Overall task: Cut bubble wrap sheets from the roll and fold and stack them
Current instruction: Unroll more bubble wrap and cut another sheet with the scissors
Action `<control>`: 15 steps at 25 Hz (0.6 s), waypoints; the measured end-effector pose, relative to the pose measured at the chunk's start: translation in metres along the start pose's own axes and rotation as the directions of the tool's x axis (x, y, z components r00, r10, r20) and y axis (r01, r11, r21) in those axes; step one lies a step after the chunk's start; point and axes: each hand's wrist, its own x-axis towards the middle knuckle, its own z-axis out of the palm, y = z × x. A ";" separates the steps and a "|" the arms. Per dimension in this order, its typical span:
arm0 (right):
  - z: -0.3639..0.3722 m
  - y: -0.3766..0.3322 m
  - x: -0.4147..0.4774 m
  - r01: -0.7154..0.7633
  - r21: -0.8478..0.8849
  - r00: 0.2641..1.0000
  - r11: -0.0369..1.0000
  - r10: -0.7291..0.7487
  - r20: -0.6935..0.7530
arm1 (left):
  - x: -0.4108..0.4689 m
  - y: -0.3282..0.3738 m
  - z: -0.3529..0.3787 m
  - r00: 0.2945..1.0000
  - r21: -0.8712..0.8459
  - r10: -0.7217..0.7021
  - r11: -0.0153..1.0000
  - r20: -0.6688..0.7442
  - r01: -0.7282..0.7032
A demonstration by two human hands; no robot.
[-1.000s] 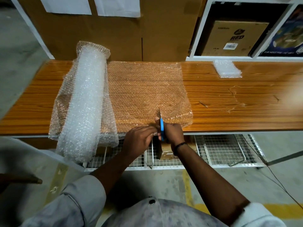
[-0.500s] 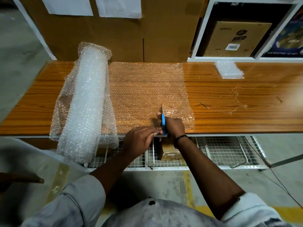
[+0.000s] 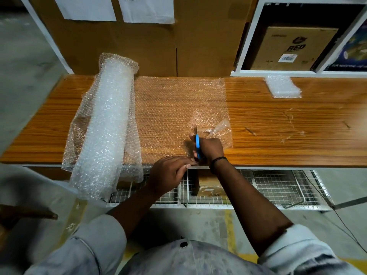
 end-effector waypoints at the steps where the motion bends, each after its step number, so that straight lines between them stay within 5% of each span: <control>1: -0.002 -0.003 -0.001 0.006 -0.028 1.000 1.000 -0.006 -0.005 | 0.000 0.000 0.001 1.000 0.001 -0.005 1.000 0.000 0.005; 6: -0.010 0.003 0.002 0.000 -0.080 1.000 0.997 0.001 0.021 | 0.009 0.003 0.002 1.000 -0.058 -0.020 0.998 -0.004 0.020; 12: -0.021 0.014 -0.006 0.021 -0.210 0.997 0.977 -0.005 0.078 | 0.078 0.031 0.001 0.962 0.038 -0.145 0.987 -0.232 0.158; 15: -0.021 0.016 -0.004 0.157 -0.336 0.987 0.929 -0.131 0.098 | 0.131 0.047 0.015 0.963 0.168 -0.254 0.957 0.086 0.237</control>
